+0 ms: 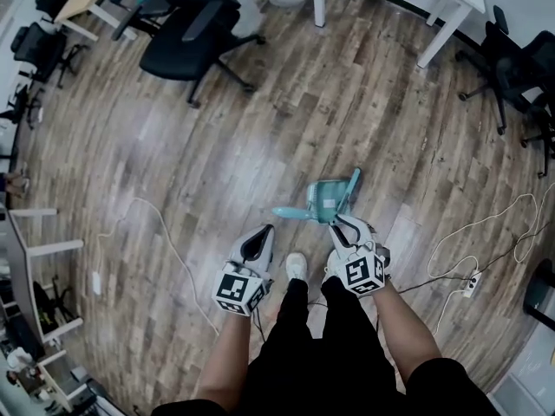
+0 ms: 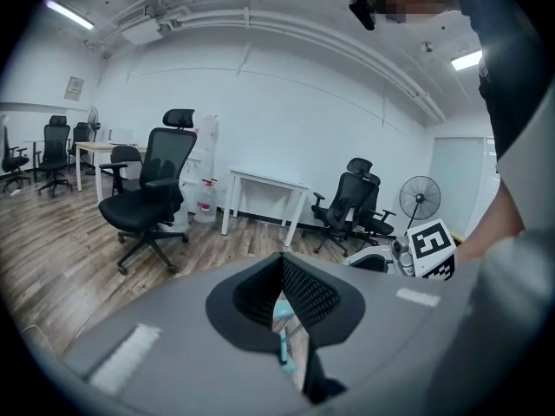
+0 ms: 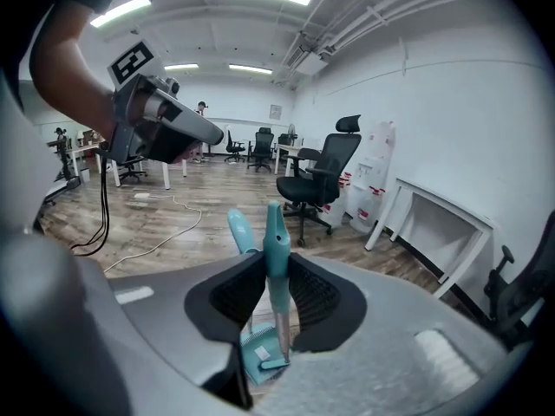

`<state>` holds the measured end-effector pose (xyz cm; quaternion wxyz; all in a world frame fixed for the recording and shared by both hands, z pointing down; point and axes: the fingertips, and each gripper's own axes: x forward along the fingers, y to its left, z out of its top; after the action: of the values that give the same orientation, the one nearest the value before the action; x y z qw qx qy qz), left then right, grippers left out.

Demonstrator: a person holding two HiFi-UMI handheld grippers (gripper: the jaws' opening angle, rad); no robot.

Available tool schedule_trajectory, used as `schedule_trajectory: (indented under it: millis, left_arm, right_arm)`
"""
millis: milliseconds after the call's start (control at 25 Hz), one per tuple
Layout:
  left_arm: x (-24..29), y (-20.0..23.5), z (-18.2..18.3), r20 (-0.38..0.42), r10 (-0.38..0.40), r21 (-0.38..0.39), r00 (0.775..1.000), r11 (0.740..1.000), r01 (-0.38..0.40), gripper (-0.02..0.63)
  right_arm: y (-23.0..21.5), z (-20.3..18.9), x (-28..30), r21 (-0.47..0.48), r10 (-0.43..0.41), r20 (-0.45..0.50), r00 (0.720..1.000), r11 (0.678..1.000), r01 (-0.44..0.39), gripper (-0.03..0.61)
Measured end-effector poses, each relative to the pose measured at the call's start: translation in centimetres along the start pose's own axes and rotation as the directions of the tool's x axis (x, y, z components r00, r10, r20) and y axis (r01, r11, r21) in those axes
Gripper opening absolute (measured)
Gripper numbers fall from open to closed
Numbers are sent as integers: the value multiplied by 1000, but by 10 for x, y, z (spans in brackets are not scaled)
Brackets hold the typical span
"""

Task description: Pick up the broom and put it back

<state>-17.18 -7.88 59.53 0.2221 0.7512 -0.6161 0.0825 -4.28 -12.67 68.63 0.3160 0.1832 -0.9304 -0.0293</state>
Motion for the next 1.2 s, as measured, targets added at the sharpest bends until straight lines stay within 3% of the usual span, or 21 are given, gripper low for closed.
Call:
schedule_trajectory:
  millis: [480, 680, 1200]
  left_arm:
    - [16, -53, 24, 3, -178, 77, 984, 981, 178, 20]
    - [15, -68, 25, -9, -214, 96, 977, 972, 214, 20]
    - [16, -95, 60, 45, -283, 167, 958, 948, 273, 20]
  right_arm:
    - [-46, -17, -31, 144, -172, -5, 985, 975, 171, 87]
    - [-59, -14, -50, 208, -217, -4, 976, 955, 213, 87]
    - [-75, 41, -128, 312, -335, 102, 937, 905, 289, 89]
